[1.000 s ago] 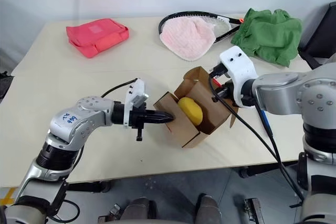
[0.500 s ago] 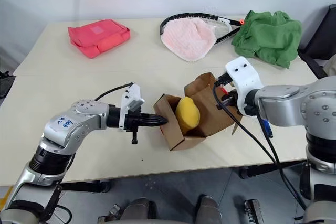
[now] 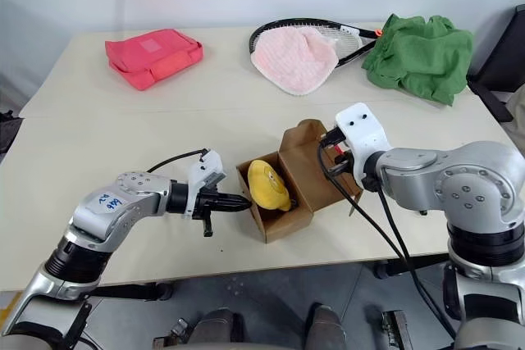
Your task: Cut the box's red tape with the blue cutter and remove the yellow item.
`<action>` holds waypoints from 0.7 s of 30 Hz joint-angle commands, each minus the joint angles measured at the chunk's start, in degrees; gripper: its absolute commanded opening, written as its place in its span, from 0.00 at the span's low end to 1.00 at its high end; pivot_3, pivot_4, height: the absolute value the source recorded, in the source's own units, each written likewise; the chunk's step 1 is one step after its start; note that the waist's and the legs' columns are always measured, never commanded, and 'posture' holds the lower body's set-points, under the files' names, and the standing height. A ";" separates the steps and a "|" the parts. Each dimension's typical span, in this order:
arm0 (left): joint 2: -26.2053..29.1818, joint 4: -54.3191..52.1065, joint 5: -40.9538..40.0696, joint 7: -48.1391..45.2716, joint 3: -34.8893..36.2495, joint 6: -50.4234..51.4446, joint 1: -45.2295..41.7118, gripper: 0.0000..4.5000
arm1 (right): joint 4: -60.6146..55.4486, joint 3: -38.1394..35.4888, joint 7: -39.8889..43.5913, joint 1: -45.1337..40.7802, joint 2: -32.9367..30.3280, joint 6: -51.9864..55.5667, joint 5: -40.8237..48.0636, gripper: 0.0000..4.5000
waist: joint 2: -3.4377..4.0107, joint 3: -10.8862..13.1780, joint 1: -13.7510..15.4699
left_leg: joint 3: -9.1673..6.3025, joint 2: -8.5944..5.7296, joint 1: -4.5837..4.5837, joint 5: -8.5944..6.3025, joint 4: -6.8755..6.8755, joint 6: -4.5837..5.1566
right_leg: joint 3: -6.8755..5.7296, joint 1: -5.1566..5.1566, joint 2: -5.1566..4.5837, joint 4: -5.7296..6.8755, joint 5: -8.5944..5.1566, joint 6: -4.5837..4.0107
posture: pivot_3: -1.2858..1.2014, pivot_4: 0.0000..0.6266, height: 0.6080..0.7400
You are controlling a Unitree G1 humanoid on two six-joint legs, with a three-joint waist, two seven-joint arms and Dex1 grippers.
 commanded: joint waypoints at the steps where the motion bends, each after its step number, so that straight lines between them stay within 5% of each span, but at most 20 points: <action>1: -1.24 -0.74 0.61 1.50 1.16 -1.19 -0.36 0.00 | -2.60 -0.53 2.38 0.59 0.97 0.29 -0.61 0.00 | 0.00 0.00 0.01 | 0.00 0.00 0.00 0.00 0.00 0.00 | 0.00 0.00 0.00 0.00 0.00 0.00 | 0.52 0.24 1.00; 8: -3.44 1.08 -0.59 1.62 3.57 -3.31 -0.04 0.00 | -3.29 -5.04 4.39 3.62 4.55 0.05 -1.54 0.00 | 0.00 0.00 -0.07 | 0.00 0.00 0.00 0.00 -0.02 0.00 | 0.00 0.00 0.00 -0.01 0.00 0.00 | 0.52 0.24 1.00; 10: -4.10 1.69 -1.38 0.94 4.66 -3.70 0.29 0.00 | -3.53 -6.51 5.66 3.85 4.77 0.16 -2.46 0.11 | 0.02 0.01 -0.11 | 0.00 0.00 0.00 0.00 -0.01 0.00 | 0.00 -0.01 0.00 0.02 0.00 0.00 | 0.52 0.24 1.00; 13: -3.27 3.71 0.18 -0.55 5.21 -6.87 1.11 0.14 | -4.64 -8.43 8.63 4.52 3.51 -2.34 -4.31 0.30 | 0.02 0.01 -0.13 | 0.00 0.00 0.00 0.00 -0.02 0.00 | 0.00 -0.02 0.00 0.00 0.00 0.00 | 0.52 0.24 1.00; 17: -0.30 5.82 0.74 -3.80 6.01 -10.34 2.29 0.40 | -5.35 -14.45 15.85 5.60 1.47 -6.98 -2.79 0.62 | 0.03 0.02 -0.13 | 0.01 0.00 0.00 0.00 -0.07 0.00 | -0.01 -0.02 0.00 -0.04 0.00 0.00 | 0.52 0.24 1.00; 21: 3.23 7.19 -0.19 -6.86 8.71 -13.29 3.38 0.68 | -8.81 -18.98 31.75 13.51 -7.82 -14.74 -3.78 0.93 | 0.02 0.03 0.17 | 0.01 0.00 0.00 0.00 -0.18 0.00 | -0.02 -0.03 0.01 -0.10 0.00 0.00 | 0.52 0.24 1.00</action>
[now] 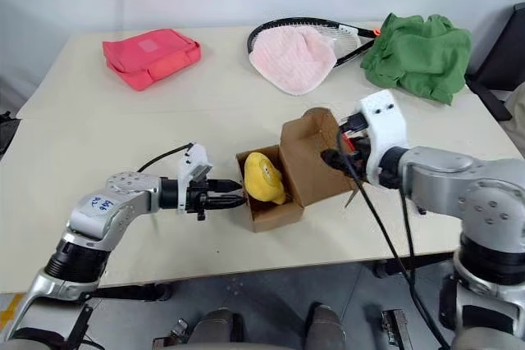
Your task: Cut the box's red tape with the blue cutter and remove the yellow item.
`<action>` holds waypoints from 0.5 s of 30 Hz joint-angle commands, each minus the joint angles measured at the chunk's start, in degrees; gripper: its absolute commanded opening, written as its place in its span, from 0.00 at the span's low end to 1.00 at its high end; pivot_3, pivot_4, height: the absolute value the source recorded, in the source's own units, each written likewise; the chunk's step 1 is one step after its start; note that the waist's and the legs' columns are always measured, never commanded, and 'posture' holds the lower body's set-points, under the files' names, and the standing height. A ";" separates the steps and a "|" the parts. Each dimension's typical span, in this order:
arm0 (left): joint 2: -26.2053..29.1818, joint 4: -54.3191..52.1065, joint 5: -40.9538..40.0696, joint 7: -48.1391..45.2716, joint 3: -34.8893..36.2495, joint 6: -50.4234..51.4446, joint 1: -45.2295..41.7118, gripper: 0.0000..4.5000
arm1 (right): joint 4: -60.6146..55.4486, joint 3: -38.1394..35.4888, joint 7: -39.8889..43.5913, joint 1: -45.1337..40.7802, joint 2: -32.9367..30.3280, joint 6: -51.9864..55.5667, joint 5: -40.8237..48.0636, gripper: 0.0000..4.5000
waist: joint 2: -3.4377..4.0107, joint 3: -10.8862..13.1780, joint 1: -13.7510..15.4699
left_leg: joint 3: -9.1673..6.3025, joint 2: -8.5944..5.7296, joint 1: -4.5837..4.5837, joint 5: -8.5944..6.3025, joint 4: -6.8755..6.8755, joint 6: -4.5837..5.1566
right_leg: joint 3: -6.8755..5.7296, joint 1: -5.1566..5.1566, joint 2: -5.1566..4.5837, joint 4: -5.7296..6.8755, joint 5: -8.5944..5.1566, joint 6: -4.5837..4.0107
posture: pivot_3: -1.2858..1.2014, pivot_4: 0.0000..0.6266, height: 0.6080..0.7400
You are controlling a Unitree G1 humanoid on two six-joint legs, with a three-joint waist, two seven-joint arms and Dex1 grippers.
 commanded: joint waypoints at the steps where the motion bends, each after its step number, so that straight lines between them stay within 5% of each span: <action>1: 2.76 0.45 -1.57 -3.61 4.84 -3.18 1.01 0.75 | -5.04 -5.36 13.14 6.37 -5.62 -10.40 -3.10 1.00 | 0.00 0.00 -0.02 | 0.01 0.00 0.00 0.00 -0.04 0.00 | 0.00 0.00 0.00 -0.05 0.00 0.00 | 0.52 0.24 1.00; 5: 7.72 5.14 -3.01 -10.45 11.99 -10.63 4.24 0.99 | -1.61 -16.54 32.94 17.21 -4.23 -28.85 -6.87 1.00 | -0.04 0.03 -0.28 | 0.08 0.00 0.03 0.00 -0.16 0.00 | -0.01 0.00 0.00 -0.14 0.00 0.01 | 0.52 0.24 1.00; 11: 14.28 17.01 -3.55 -20.78 21.54 -22.33 9.98 0.99 | -0.26 -18.10 65.86 30.82 -9.41 -50.71 -15.74 1.00 | -0.01 0.04 -0.47 | 0.27 0.00 0.23 0.00 -0.24 0.00 | 0.09 0.03 0.00 -0.14 0.02 0.04 | 0.52 0.24 1.00; 15: 18.36 20.09 -3.15 -25.01 26.51 -28.53 15.95 0.99 | -2.92 -17.60 69.66 32.29 -11.28 -52.20 -13.56 1.00 | -0.03 0.05 -0.55 | 0.30 0.01 0.33 0.00 -0.30 -0.01 | 0.07 0.05 0.00 -0.11 0.01 0.04 | 0.52 0.24 1.00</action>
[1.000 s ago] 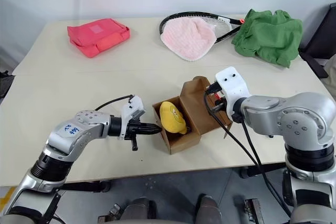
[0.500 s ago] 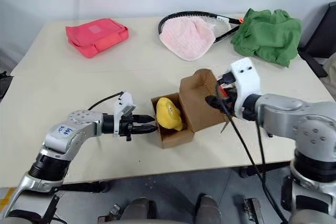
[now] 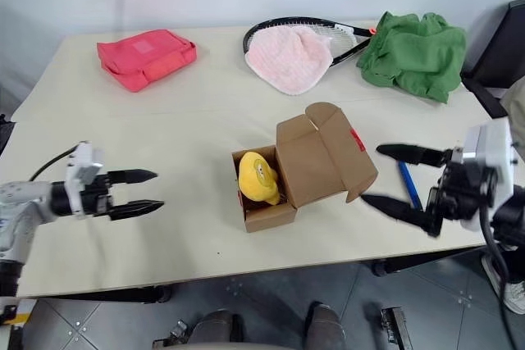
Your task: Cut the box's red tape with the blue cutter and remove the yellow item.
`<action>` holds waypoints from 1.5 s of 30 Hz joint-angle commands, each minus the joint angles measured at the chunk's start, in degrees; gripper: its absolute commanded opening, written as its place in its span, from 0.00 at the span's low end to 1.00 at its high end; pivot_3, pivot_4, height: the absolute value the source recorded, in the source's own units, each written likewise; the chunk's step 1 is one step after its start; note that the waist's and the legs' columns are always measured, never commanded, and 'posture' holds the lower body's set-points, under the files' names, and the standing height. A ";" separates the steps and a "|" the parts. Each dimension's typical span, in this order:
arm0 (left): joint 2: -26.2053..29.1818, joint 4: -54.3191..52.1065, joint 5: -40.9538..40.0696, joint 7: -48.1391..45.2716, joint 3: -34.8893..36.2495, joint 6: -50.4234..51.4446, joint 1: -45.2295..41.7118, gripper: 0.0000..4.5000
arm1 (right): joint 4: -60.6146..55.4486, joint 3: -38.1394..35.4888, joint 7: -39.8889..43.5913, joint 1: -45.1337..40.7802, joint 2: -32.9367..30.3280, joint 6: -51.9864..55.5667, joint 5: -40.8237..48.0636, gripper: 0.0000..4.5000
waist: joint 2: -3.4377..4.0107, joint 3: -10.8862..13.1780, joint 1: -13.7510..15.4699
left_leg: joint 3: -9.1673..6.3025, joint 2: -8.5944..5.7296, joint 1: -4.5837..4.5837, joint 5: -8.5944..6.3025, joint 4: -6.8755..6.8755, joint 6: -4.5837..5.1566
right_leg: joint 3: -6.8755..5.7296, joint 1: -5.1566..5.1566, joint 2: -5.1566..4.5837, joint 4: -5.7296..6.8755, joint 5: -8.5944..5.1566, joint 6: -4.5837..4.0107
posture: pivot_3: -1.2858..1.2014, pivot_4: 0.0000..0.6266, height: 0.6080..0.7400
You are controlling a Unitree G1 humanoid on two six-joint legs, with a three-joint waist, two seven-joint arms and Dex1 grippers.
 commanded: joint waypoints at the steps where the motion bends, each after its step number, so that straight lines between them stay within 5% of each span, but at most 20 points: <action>1: 2.37 -1.39 -1.00 -2.88 5.23 -3.85 4.28 0.99 | -2.97 -0.87 2.40 -0.55 -0.89 -3.20 1.23 1.00 | -0.06 0.02 0.02 | 0.00 0.00 -0.01 0.00 0.02 0.00 | 0.00 0.00 0.00 0.01 0.00 0.00 | 0.52 0.24 1.00; 8: 0.07 -17.00 -4.16 3.58 3.56 3.21 3.89 0.99 | -4.36 -0.81 -0.54 -1.91 -0.65 -5.07 1.65 1.00 | -0.12 0.06 0.76 | -0.09 0.01 -0.04 -0.01 0.17 0.00 | 0.01 0.04 -0.01 0.11 0.00 0.00 | 0.52 0.24 1.00; 14: -1.24 -25.04 -1.59 2.03 -14.66 14.98 -16.06 0.99 | -4.62 -1.09 -2.18 -3.73 -3.98 -2.64 3.50 1.00 | -0.15 0.07 1.12 | -0.13 0.01 -0.05 -0.01 0.47 0.01 | 0.02 0.12 -0.01 0.29 0.01 -0.01 | 0.52 0.24 1.00; 21: -12.97 -16.47 11.88 1.16 -35.89 15.63 -39.34 0.99 | -7.57 -0.82 -8.62 -5.72 -4.97 1.41 8.41 1.00 | -0.18 0.08 1.13 | -0.10 0.00 -0.07 -0.01 0.50 0.00 | 0.03 0.13 0.00 0.21 0.03 0.01 | 0.52 0.24 1.00; 31: -19.50 -4.78 27.88 2.57 -45.88 3.52 -44.87 0.99 | -14.17 -6.02 -15.11 0.00 -4.32 4.62 13.01 1.00 | -0.34 0.18 1.09 | -0.12 0.00 -0.13 -0.02 0.51 0.02 | 0.01 0.11 0.01 0.16 0.03 0.02 | 0.52 0.24 1.00; 34: -21.44 -1.50 30.50 2.90 -46.69 0.21 -46.00 0.87 | -14.93 -7.93 -14.37 3.93 -4.10 4.61 11.20 1.00 | -0.34 0.18 1.76 | -0.14 0.00 -0.11 -0.02 0.56 0.03 | 0.02 0.12 0.01 0.20 0.03 0.02 | 0.52 0.24 1.00; 41: -25.68 4.98 34.06 5.32 -44.93 -6.12 -48.16 0.40 | -15.50 -9.79 -13.41 9.16 -2.42 2.05 7.89 1.00 | -0.37 0.20 2.19 | -0.15 0.00 -0.13 -0.03 0.60 0.04 | 0.02 0.13 0.00 0.21 0.04 0.03 | 0.52 0.24 1.00; 45: -29.32 6.58 29.51 5.24 -40.03 -5.06 -49.19 0.15 | -14.62 -9.42 -13.26 9.68 -1.36 0.35 6.68 1.00 | -0.39 0.21 2.15 | -0.15 0.00 -0.13 -0.03 0.60 0.04 | 0.02 0.13 0.00 0.20 0.05 0.03 | 0.52 0.24 1.00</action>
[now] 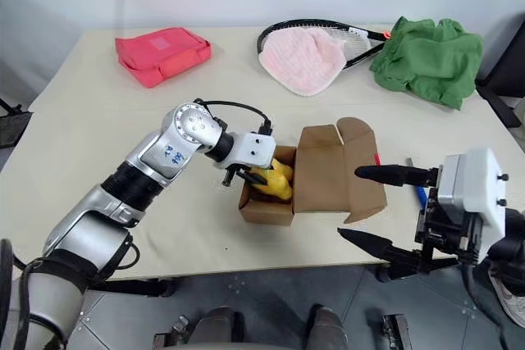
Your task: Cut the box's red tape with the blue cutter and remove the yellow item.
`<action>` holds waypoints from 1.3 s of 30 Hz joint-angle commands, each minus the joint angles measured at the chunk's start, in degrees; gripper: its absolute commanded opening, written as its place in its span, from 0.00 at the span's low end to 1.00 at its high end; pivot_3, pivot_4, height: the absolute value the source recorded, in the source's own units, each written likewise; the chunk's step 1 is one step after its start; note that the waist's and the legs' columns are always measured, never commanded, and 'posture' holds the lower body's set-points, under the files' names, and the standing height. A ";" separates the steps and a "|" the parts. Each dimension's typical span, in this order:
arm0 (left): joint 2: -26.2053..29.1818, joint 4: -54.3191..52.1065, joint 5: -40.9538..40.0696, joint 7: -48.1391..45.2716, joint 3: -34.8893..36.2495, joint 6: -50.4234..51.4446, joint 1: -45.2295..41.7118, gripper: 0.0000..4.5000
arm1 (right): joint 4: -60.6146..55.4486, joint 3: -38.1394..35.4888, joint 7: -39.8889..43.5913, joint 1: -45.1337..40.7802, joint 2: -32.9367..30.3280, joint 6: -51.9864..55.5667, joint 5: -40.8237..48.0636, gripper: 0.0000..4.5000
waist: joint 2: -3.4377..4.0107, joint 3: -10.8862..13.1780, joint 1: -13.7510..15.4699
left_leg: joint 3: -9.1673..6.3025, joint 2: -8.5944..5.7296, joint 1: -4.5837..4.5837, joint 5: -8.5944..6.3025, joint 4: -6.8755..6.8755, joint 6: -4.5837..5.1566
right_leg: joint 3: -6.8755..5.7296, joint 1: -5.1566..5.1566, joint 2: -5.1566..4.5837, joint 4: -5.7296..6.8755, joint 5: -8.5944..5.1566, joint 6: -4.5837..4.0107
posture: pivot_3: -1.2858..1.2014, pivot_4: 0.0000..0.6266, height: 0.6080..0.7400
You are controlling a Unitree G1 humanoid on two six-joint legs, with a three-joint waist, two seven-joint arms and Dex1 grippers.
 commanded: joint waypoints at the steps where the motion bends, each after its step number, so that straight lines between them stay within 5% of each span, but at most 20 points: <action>1: -3.41 0.10 -6.28 0.25 7.19 1.76 -2.08 0.10 | 0.22 -1.89 0.21 0.07 1.31 -2.59 -0.81 1.00 | -0.02 0.01 0.04 | -0.01 0.00 -0.02 0.00 0.00 0.00 | -0.01 -0.01 0.00 0.00 0.00 0.00 | 0.52 0.24 1.00; 3: -4.84 0.21 -12.18 -1.11 12.71 5.29 -2.35 0.01 | 1.12 -1.25 -0.07 -0.23 2.30 -3.45 -0.83 1.00 | -0.03 0.02 -0.02 | -0.03 0.00 -0.04 0.00 0.00 0.00 | -0.03 -0.01 0.00 -0.01 0.00 0.00 | 0.52 0.24 1.00; 11: -2.94 2.22 -30.22 5.81 37.39 13.20 0.05 0.01 | 4.04 6.78 -3.22 -6.90 7.58 -6.70 0.27 1.00 | -0.03 0.02 -1.71 | -0.04 0.01 0.06 0.01 -0.02 0.00 | -0.01 0.02 0.00 0.06 0.01 0.01 | 0.52 0.24 1.00; 18: 14.47 -1.31 -29.56 10.49 57.27 1.37 32.37 0.01 | 6.69 25.24 1.58 -15.76 14.60 -12.45 -6.01 1.00 | -0.14 0.06 -4.86 | -0.30 -0.15 1.00 0.02 -0.96 -0.05 | -0.08 0.02 0.01 0.09 0.03 -0.03 | 0.52 0.24 1.00; 24: 16.50 -12.30 -32.51 12.00 64.22 1.89 53.17 0.42 | 15.39 33.89 11.01 -18.92 17.49 -23.29 -16.29 1.00 | -0.40 0.01 -2.93 | -0.36 -0.15 0.95 -0.25 -0.79 -0.27 | -0.09 0.11 0.02 0.03 0.04 -0.03 | 0.52 0.24 1.00; 32: 15.04 -24.21 -34.56 14.75 63.76 3.67 61.41 0.97 | 23.56 36.53 15.89 -23.41 20.59 -30.72 -20.30 1.00 | -0.37 0.01 -2.06 | -0.26 -0.10 0.97 -0.28 -0.52 -0.28 | -0.06 0.14 0.04 0.10 0.00 -0.13 | 0.52 0.24 1.00; 39: 21.50 -25.60 -38.68 9.95 72.64 7.31 70.09 0.99 | 26.44 33.51 17.69 -24.02 18.47 -29.82 -18.47 1.00 | -0.30 0.04 -3.59 | -0.10 0.00 1.04 -0.30 -0.66 -0.33 | -0.07 -0.01 0.09 0.13 -0.01 -0.17 | 0.52 0.24 1.00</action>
